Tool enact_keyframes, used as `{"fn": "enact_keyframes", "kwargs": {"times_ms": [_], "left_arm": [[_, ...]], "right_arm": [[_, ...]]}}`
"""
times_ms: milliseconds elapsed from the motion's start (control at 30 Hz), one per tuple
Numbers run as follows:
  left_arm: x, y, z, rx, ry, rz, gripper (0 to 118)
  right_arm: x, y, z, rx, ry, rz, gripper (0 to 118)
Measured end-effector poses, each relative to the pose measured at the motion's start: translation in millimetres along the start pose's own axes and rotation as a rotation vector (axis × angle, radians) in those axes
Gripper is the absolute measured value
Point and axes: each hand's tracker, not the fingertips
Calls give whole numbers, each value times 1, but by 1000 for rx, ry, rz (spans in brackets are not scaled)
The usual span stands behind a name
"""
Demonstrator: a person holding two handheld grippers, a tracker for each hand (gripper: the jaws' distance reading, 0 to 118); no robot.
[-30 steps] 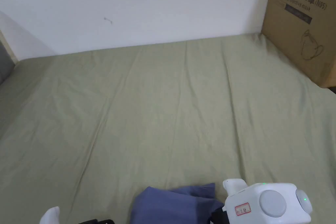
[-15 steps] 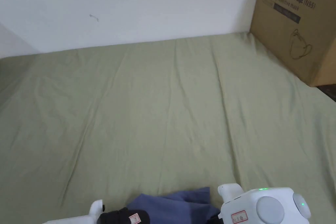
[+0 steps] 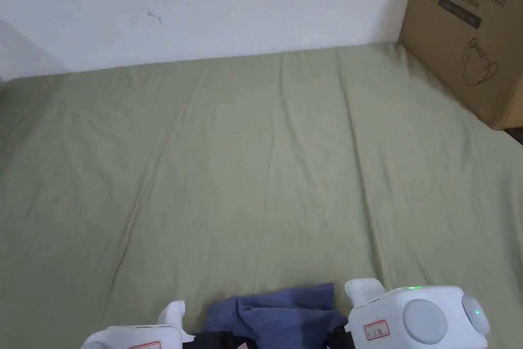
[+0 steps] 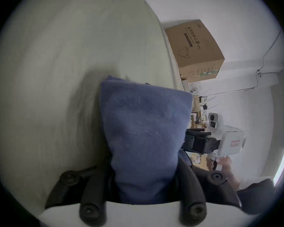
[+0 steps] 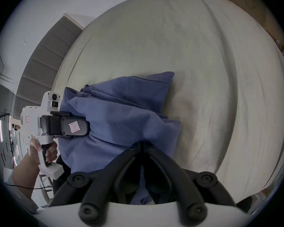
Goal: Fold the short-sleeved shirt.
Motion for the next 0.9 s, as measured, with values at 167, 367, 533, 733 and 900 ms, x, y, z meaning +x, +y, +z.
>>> {"fn": "enact_keyframes", "kwargs": {"times_ms": [167, 367, 533, 733, 900], "left_arm": [[34, -14, 20, 71, 79, -86, 23], [45, -18, 97, 197, 166, -117, 23], [15, -19, 199, 320, 334, -85, 23], [-36, -27, 319, 400, 503, -22, 23], [-76, -26, 386, 408, 598, -8, 23]], "right_arm": [[-14, 0, 19, 44, -41, 7, 4], [-76, 25, 46, 258, -218, 62, 4], [-153, 49, 28, 300, -225, 92, 4], [-258, 56, -16, 314, -350, 128, 4], [-332, 52, -49, 288, -338, 164, 4]]}}
